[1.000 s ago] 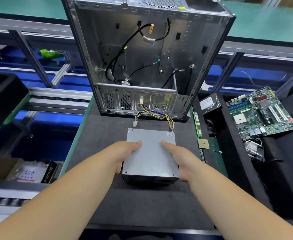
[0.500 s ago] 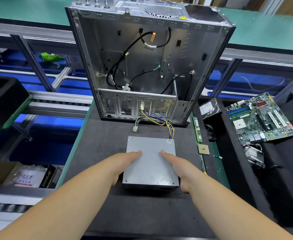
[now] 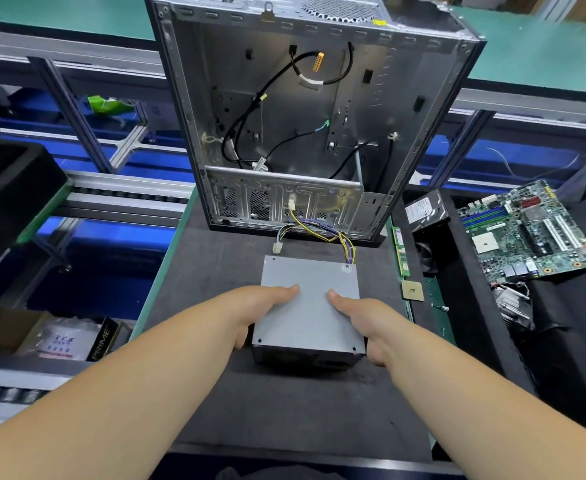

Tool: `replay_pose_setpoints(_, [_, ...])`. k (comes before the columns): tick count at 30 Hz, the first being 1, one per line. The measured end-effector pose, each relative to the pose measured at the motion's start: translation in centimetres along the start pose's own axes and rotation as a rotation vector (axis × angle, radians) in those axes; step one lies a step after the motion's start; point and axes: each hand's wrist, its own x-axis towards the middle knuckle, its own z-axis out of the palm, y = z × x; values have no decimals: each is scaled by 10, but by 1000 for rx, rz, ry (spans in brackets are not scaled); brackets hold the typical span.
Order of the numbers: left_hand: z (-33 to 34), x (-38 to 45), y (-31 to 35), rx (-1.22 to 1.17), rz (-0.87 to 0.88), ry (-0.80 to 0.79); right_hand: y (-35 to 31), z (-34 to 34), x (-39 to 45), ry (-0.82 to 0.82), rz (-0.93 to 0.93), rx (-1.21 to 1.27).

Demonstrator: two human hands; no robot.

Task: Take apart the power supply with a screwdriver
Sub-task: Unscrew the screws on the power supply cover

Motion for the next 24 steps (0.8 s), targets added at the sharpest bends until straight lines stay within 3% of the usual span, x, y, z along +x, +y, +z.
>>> replay_pose_setpoints(8, [-6, -5, 3, 25, 12, -9, -12, -9, -12, -80, 43, 66])
replay_pose_setpoints(13, [-10, -8, 0, -53, 11, 56, -12, -14, -14, -40, 34, 115])
replay_pose_setpoints(24, [-12, -19, -3, -63, 14, 19, -4, -22, -12, -54, 16, 85])
